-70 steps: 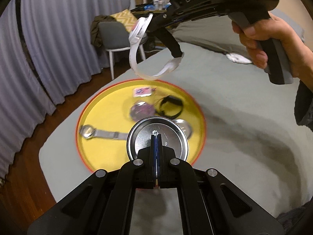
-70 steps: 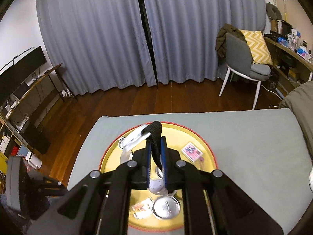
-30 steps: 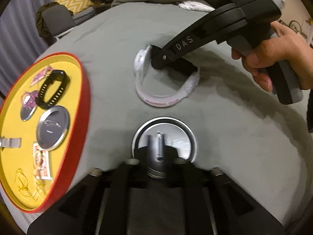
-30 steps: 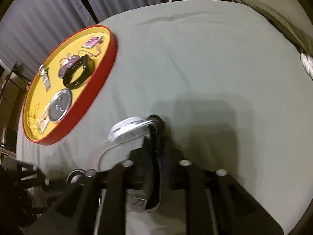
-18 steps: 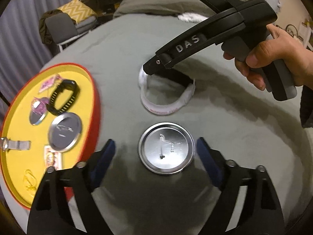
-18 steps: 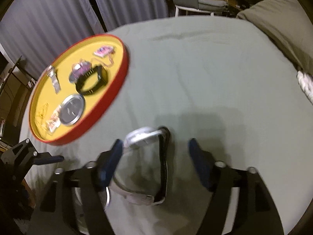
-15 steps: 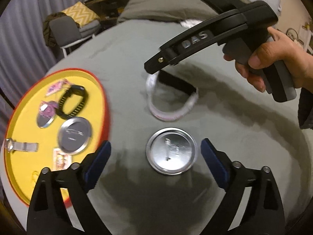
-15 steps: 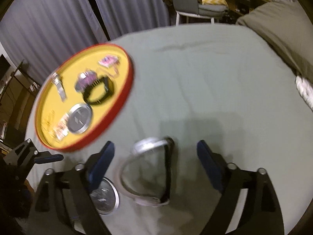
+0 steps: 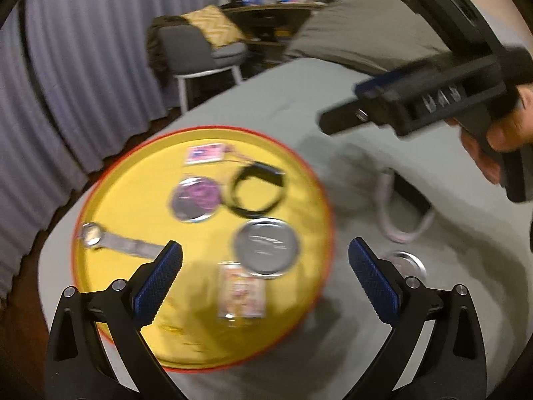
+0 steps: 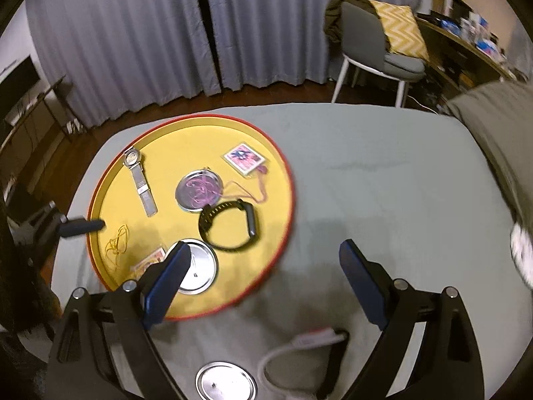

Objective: Organize jewelry
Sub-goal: 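Grasp the silver mesh watch band with left tool while right tool grasps the pink cord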

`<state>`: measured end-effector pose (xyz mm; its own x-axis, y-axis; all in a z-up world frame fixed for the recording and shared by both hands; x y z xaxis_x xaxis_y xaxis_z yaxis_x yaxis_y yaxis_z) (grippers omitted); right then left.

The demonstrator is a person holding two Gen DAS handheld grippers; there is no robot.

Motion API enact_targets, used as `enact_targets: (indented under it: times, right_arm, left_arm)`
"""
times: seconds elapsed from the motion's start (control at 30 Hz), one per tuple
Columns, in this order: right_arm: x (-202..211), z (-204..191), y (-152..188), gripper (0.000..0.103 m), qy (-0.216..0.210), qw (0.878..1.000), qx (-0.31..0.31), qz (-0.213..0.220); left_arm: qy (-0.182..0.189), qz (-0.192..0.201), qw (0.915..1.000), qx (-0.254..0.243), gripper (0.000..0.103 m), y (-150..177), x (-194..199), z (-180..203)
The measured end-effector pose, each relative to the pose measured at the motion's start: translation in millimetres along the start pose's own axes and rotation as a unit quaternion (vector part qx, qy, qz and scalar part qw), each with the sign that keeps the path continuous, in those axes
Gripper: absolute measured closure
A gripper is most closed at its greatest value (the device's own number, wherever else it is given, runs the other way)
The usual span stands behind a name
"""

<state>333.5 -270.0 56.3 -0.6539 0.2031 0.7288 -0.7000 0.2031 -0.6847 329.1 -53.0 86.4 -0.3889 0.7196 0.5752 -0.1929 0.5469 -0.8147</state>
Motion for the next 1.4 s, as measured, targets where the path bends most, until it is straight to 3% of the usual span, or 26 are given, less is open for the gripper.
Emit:
enact_targets:
  times: [0.1, 0.3, 0.47, 0.63, 0.8, 1.03, 1.07, 1.13, 1.27, 1.33, 1.4]
  right_arm:
    - [-17, -10, -5, 0.017, -0.002, 1.0, 0.009, -0.011]
    - [-49, -24, -8, 0.017, -0.008, 0.999, 0.007, -0.034]
    - [-66, -32, -11, 0.017, -0.011, 0.999, 0.007, -0.04]
    - [-84, -45, -22, 0.017, -0.014, 0.999, 0.026, -0.042]
    - [-102, -65, -34, 0.017, -0.033, 0.998, 0.039, -0.046]
    - [-136, -78, -28, 0.017, -0.025, 0.995, 0.063, -0.078]
    - [-139, -78, -27, 0.019, -0.021, 0.994, 0.066, -0.08]
    - [-146, -81, -23, 0.032, -0.017, 0.993, 0.074, -0.092]
    - [-153, -83, -14, 0.042, -0.011, 0.991, 0.079, -0.105]
    - [-155, -83, -11, 0.057, -0.007, 0.991, 0.085, -0.107]
    - [-155, -82, -10, 0.064, -0.005, 0.991, 0.084, -0.108]
  left_arm:
    - [-0.052, -0.007, 0.9982, 0.029, 0.006, 3, -4, -35]
    - [-0.096, -0.013, 0.9905, 0.097, 0.006, 7, -9, -84]
    - [-0.091, -0.017, 0.9818, 0.166, 0.006, 5, -21, -112]
    - [-0.107, -0.033, 0.9806, 0.161, 0.006, 6, -43, -127]
    - [-0.106, -0.044, 0.9739, 0.196, 0.006, 20, -54, -152]
    - [-0.115, -0.071, 0.9705, 0.2, 0.006, 43, -66, -170]
    - [-0.115, -0.075, 0.9699, 0.201, 0.006, 46, -68, -172]
    - [-0.113, -0.079, 0.969, 0.205, 0.006, 49, -70, -172]
    - [-0.115, -0.078, 0.9712, 0.193, 0.006, 49, -75, -171]
    - [-0.12, -0.079, 0.9709, 0.192, 0.006, 48, -78, -170]
    - [-0.123, -0.081, 0.972, 0.183, 0.006, 48, -81, -171]
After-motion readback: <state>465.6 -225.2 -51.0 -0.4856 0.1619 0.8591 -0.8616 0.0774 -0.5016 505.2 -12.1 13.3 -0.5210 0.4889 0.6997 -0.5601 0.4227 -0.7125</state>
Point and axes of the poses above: each gripper's, at about its wrist camera, not at the fingertips, and x roughly against the way its jaws point, z to its right, y to its underside, the point moved 6 cm from there along -x, roughly the way its jaws point, and after that the axes turned 14 degrees about z, right-handed, at the moved point
